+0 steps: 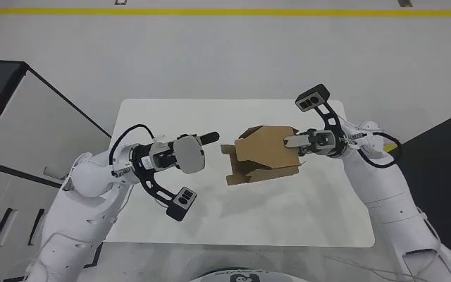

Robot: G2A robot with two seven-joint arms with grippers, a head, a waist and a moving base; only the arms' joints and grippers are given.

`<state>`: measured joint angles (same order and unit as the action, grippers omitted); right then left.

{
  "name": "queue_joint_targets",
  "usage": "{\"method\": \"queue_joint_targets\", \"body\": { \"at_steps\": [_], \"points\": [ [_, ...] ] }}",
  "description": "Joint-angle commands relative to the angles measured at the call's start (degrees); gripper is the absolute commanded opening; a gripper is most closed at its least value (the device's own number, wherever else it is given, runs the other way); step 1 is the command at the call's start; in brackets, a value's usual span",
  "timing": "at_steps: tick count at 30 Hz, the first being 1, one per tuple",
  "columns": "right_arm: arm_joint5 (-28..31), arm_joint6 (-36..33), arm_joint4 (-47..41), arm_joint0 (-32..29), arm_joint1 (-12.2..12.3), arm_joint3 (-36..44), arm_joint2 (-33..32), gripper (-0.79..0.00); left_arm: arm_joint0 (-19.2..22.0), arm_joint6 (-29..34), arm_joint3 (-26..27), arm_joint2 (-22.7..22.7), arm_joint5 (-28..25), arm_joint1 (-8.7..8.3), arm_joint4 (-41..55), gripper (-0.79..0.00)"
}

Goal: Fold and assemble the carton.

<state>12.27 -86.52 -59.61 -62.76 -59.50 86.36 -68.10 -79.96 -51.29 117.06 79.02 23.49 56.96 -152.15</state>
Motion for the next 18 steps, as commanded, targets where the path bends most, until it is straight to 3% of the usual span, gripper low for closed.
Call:
{"method": "queue_joint_targets", "body": {
  "at_steps": [1, 10, 18],
  "points": [
    [-1.16, 1.6, -0.19, -0.84, -0.14, -0.21, 0.59, -0.785, 0.14, 0.16, 0.55, 0.21, -0.48, -0.05, -1.65, 0.0],
    [-9.12, 1.3, -5.47, 0.88, -1.37, -6.16, 3.89, -0.785, 1.29, -2.2, 2.6, 2.75, -3.29, -0.76, -12.48, 0.0],
    [-10.51, 0.52, -5.93, 2.49, -2.09, -9.01, 5.84, -0.785, 1.52, -2.35, 3.15, 3.18, -4.03, -0.98, -16.05, 0.0]
  ]
}}
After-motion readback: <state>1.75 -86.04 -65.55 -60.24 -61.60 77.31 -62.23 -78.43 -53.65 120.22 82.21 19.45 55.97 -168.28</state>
